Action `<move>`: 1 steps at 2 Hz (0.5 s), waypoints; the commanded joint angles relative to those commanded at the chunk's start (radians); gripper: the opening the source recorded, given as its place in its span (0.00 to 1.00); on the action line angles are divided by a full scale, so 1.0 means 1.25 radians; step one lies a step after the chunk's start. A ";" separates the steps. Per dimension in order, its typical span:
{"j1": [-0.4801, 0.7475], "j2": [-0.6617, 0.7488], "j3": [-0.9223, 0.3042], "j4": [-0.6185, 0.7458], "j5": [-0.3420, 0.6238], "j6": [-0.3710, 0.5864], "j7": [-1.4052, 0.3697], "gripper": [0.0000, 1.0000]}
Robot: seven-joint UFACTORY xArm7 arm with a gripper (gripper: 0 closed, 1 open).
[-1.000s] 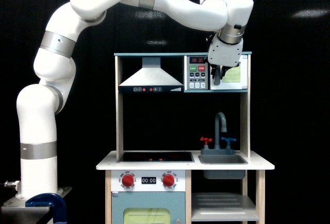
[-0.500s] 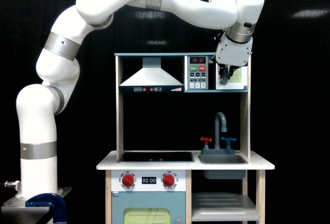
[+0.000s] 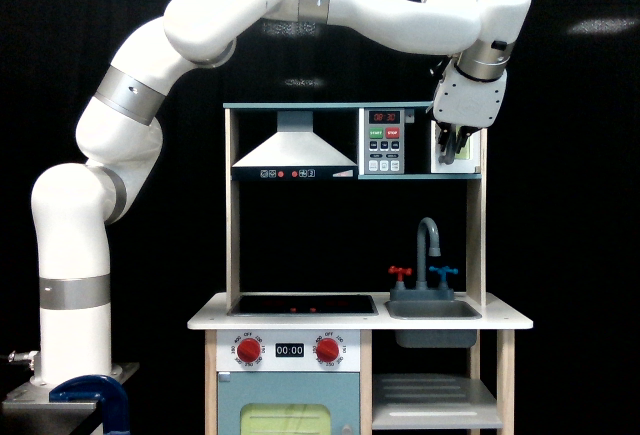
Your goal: Open the oven door
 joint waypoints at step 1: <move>-0.011 0.029 0.010 0.044 -0.008 0.014 0.008 0.00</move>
